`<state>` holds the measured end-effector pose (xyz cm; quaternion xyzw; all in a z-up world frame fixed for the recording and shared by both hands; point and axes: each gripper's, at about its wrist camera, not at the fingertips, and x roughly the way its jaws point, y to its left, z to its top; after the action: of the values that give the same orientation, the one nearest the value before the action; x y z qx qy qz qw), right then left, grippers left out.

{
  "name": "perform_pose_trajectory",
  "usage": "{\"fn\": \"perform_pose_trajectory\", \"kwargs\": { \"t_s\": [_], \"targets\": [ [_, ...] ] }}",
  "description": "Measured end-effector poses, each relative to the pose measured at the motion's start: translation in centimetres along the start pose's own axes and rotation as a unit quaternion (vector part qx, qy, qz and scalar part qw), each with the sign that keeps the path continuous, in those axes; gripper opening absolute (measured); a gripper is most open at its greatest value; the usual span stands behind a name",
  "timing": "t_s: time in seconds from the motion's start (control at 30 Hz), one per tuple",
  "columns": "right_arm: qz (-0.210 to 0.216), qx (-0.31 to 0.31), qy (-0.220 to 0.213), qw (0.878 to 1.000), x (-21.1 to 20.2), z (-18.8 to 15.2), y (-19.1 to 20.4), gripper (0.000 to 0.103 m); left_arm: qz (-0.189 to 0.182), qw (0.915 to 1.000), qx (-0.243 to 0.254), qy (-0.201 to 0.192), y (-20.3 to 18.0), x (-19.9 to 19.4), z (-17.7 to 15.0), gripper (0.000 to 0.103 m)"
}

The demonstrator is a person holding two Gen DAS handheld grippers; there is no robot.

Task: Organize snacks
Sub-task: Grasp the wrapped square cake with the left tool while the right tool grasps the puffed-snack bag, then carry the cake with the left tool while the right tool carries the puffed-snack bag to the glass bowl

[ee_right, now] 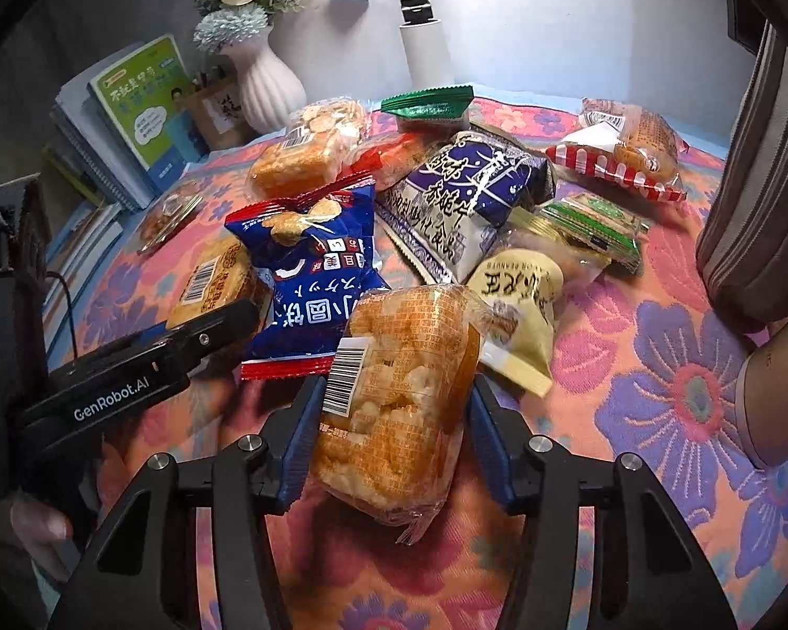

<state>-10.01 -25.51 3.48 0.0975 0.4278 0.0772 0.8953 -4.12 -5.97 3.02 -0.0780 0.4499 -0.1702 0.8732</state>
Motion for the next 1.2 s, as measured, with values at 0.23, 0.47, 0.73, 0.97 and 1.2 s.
{"fn": "perform_pose_trajectory", "kwargs": {
  "t_s": [0.23, 0.47, 0.73, 0.97, 1.2],
  "targets": [
    [0.044, 0.000, 0.032, 0.999, -1.3, -2.8, -1.8, 0.053, 0.022, 0.9993, 0.030, 0.006, -0.2, -2.3, -3.0, 0.061],
    [0.000, 0.007, 0.033, 0.999, -0.8, -3.0, -1.1, 0.071, 0.070, 0.9972, 0.025, 0.000, -0.8, -1.3, -2.4, 0.081],
    [-0.048, 0.003, 0.009, 0.999, -1.4, -3.8, -1.0, 0.044, 0.111, 0.9928, 0.040, -0.022, -1.0, -1.9, -3.3, 0.053],
    [0.011, 0.028, -0.010, 0.999, -4.4, -4.9, -2.6, 0.044, 0.066, 0.9944, 0.043, -0.071, -2.4, -6.7, -4.7, 0.053],
    [0.014, 0.037, -0.049, 0.998, -8.7, -5.5, -3.6, 0.044, 0.013, 0.9939, 0.063, -0.090, -6.5, -9.5, -4.7, 0.053]
  ]
}}
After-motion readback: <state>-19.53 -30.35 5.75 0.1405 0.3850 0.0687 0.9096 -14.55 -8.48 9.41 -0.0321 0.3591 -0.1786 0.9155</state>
